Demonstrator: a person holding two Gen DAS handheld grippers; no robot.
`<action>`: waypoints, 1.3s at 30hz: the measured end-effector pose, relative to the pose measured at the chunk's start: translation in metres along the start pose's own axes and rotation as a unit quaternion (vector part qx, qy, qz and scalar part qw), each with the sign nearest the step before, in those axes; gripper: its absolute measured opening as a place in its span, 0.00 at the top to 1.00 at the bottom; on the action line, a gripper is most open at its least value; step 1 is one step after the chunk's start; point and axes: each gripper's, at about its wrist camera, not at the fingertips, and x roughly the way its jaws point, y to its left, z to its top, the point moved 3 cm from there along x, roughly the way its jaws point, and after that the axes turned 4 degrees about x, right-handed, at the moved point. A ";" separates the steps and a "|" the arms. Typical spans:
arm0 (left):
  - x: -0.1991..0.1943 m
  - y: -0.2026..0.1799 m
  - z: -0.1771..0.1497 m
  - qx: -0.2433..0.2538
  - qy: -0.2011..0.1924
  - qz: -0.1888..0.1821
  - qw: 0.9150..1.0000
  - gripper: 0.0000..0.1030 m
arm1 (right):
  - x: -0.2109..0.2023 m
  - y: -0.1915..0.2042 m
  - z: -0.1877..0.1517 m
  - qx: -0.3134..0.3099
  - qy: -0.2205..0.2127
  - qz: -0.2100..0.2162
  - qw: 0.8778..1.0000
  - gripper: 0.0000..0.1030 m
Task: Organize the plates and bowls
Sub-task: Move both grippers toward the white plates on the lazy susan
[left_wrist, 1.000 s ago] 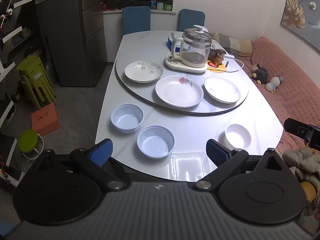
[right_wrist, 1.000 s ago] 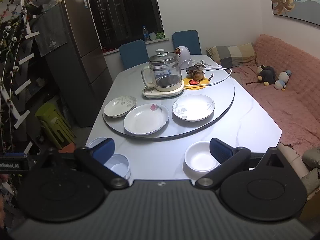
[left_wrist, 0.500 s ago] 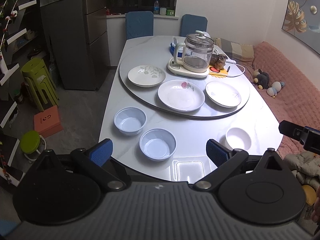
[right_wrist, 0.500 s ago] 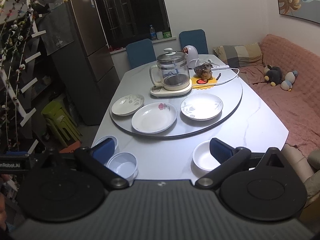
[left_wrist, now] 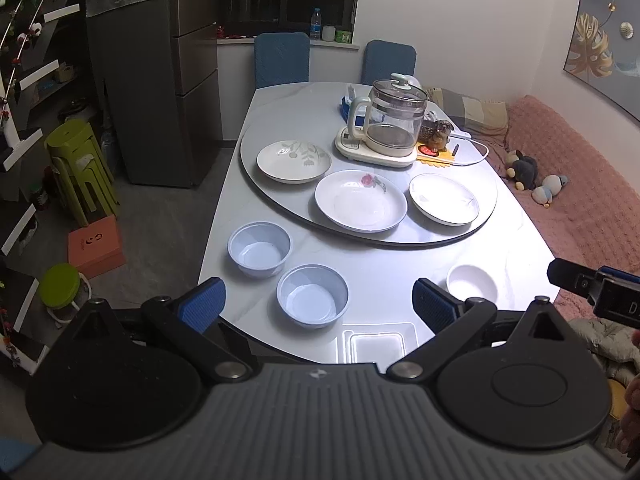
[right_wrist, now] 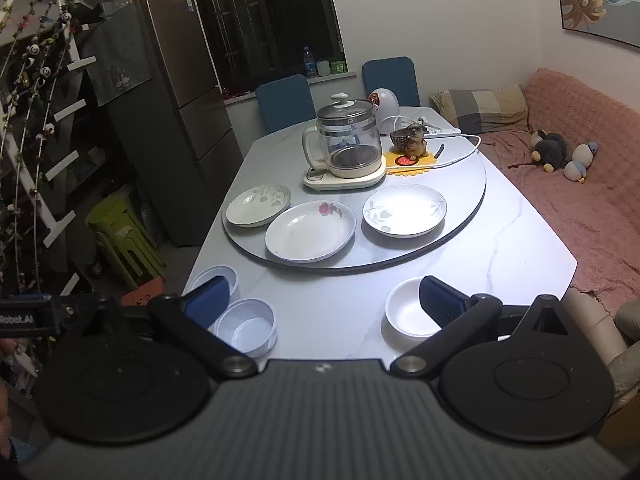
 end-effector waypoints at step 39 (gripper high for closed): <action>-0.015 -0.015 -0.023 -0.015 0.010 0.004 1.000 0.02 | -0.006 -0.008 -0.018 -0.009 0.029 0.014 0.999 0.00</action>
